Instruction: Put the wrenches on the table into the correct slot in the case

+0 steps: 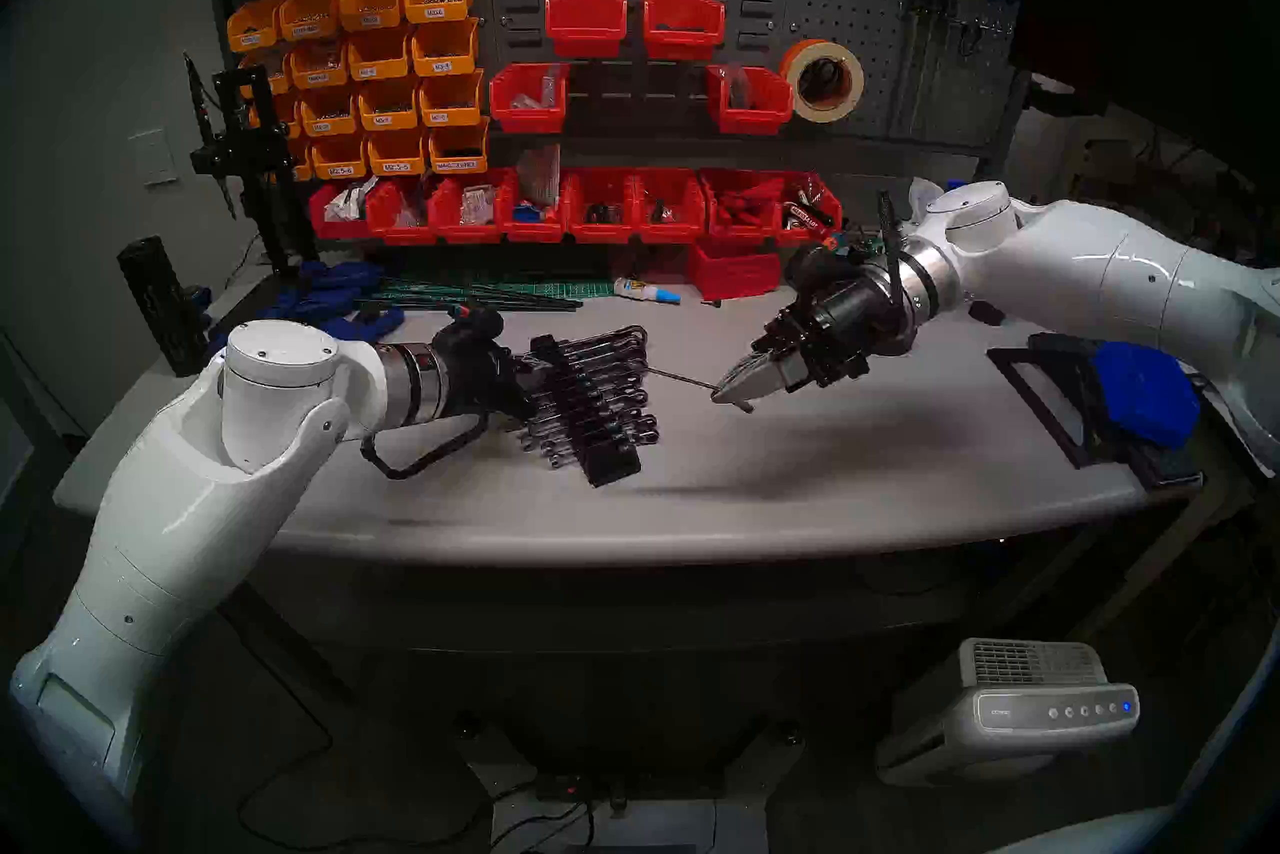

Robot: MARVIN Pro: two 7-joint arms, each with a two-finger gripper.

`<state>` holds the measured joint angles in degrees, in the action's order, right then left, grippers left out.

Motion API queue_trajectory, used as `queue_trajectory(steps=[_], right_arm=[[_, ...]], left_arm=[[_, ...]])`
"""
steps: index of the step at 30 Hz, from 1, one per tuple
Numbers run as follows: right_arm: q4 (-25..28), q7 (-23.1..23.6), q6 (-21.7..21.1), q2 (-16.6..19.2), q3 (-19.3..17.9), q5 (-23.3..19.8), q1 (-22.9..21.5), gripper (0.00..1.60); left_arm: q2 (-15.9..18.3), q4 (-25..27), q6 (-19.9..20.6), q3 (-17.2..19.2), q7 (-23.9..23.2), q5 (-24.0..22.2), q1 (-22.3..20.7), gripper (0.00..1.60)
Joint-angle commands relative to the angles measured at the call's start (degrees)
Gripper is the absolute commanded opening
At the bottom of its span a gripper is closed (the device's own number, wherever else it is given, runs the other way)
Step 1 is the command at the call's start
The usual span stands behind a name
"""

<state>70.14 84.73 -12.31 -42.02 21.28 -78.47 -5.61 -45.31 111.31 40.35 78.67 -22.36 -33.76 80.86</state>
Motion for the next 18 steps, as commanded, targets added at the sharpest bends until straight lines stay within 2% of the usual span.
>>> queue_trajectory(steps=[1, 10, 18], right_arm=[[-0.06, 0.27, -0.13, 0.53, -0.94, -1.08, -2.04, 0.00], [-0.17, 0.27, -0.28, 0.63, -0.64, -1.25, -2.10, 0.00], [0.00, 0.27, -0.50, 0.70, -0.43, -1.27, -2.25, 0.00]], left_arm=[[-1.22, -1.52, -1.49, 0.00, 1.46, 1.48, -3.46, 0.00], [-3.93, -3.37, -2.33, -0.45, 2.79, 1.93, -5.32, 0.00], [-4.46, -3.88, -2.63, -0.38, 3.07, 2.31, -5.82, 0.00]])
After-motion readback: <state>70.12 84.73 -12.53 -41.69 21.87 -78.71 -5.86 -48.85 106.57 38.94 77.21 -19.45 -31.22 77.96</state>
